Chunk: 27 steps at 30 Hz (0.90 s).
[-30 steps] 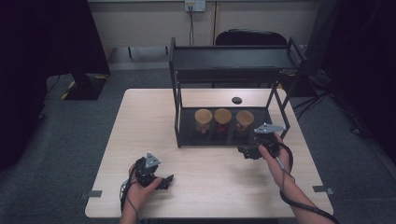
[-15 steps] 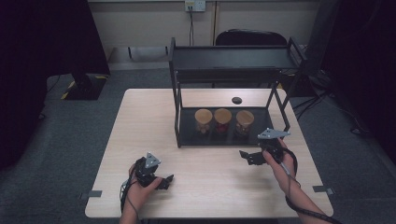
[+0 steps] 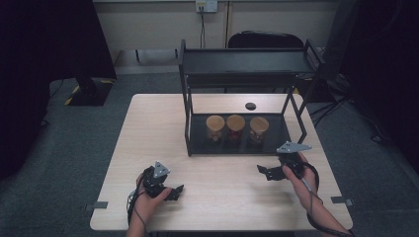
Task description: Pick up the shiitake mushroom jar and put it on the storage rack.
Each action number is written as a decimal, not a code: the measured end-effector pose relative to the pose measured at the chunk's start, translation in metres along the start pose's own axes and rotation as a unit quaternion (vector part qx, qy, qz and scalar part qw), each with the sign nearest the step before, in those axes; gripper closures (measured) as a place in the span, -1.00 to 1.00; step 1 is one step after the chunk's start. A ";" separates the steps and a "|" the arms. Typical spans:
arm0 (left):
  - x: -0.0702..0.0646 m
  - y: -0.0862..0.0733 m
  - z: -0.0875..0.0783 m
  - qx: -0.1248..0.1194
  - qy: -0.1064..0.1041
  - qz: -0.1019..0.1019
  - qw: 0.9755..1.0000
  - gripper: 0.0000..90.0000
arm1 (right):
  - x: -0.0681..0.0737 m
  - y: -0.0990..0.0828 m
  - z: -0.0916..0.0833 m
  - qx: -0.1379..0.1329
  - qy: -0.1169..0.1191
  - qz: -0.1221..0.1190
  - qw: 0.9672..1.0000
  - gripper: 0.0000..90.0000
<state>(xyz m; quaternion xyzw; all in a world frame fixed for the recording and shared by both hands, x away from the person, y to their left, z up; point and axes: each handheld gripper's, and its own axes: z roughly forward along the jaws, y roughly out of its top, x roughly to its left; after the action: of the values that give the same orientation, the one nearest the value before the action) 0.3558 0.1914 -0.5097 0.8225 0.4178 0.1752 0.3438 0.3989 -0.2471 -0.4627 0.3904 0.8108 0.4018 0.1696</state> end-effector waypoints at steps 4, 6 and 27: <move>0.000 0.000 0.000 0.000 0.000 0.000 1.000 -0.99 | 0.000 -0.004 -0.001 0.001 0.002 0.001 1.000 -0.95; 0.000 0.000 0.000 0.000 0.000 0.000 1.000 -0.99 | 0.000 -0.006 -0.001 0.000 0.003 0.000 1.000 -0.95; 0.000 0.000 0.000 0.000 0.000 0.000 1.000 -0.99 | 0.002 -0.018 -0.012 -0.003 0.011 -0.006 1.000 -0.95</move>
<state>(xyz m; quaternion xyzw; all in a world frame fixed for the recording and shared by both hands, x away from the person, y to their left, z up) 0.3558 0.1914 -0.5098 0.8224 0.4178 0.1753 0.3439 0.3814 -0.2581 -0.4694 0.3811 0.8136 0.4073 0.1643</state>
